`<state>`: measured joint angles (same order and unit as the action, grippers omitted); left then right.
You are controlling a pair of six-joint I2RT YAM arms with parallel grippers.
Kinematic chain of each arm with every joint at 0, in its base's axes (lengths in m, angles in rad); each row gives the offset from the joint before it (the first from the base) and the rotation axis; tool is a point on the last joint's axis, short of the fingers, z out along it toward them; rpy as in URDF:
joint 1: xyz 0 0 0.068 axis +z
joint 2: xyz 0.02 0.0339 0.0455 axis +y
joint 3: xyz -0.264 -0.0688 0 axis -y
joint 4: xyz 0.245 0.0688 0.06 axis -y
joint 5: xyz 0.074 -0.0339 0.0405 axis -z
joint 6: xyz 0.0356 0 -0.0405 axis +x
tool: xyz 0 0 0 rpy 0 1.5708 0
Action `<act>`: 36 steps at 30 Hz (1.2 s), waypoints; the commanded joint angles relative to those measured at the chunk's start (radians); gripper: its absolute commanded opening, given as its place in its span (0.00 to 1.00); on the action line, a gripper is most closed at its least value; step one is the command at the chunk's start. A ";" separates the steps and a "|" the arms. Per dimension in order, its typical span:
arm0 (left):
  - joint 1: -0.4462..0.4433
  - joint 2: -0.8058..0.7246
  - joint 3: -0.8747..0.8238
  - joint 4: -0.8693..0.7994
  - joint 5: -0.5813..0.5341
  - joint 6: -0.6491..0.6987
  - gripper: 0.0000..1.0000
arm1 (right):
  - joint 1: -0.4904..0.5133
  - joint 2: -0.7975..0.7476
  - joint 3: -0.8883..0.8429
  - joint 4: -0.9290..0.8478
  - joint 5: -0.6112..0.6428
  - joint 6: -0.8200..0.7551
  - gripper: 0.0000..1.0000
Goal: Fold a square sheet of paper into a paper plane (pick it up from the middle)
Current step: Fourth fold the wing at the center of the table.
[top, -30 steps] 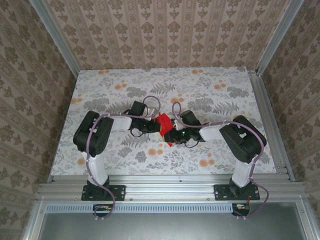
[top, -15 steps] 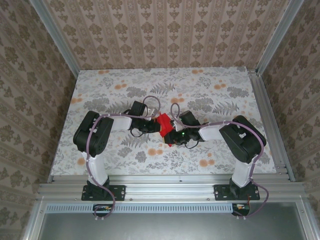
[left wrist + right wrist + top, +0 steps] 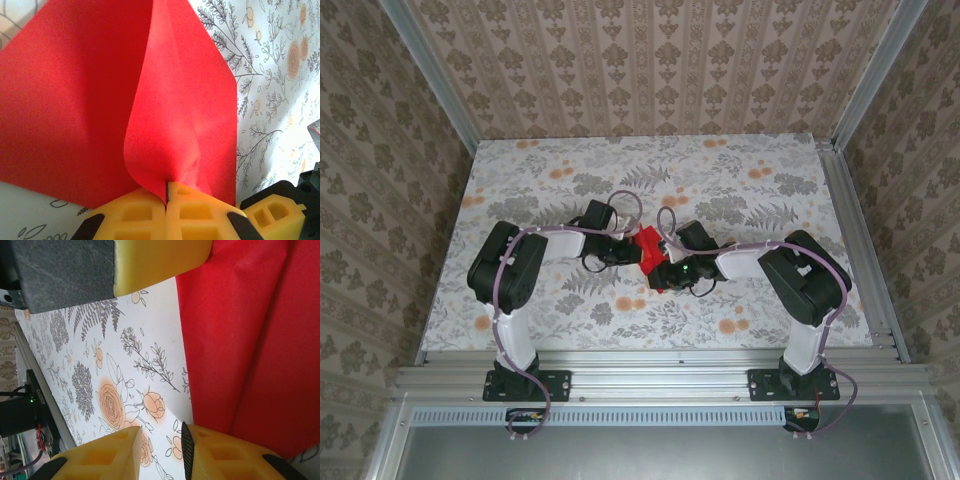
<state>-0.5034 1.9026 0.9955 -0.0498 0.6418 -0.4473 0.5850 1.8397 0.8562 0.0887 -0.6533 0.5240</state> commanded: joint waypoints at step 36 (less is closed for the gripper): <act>0.005 -0.007 0.035 -0.167 -0.138 0.114 0.05 | 0.028 0.078 -0.029 -0.190 0.110 -0.044 0.31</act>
<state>-0.5091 1.8740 1.0214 -0.1955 0.5564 -0.3748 0.5941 1.8423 0.8700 0.0582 -0.6319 0.4995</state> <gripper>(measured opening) 0.057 0.313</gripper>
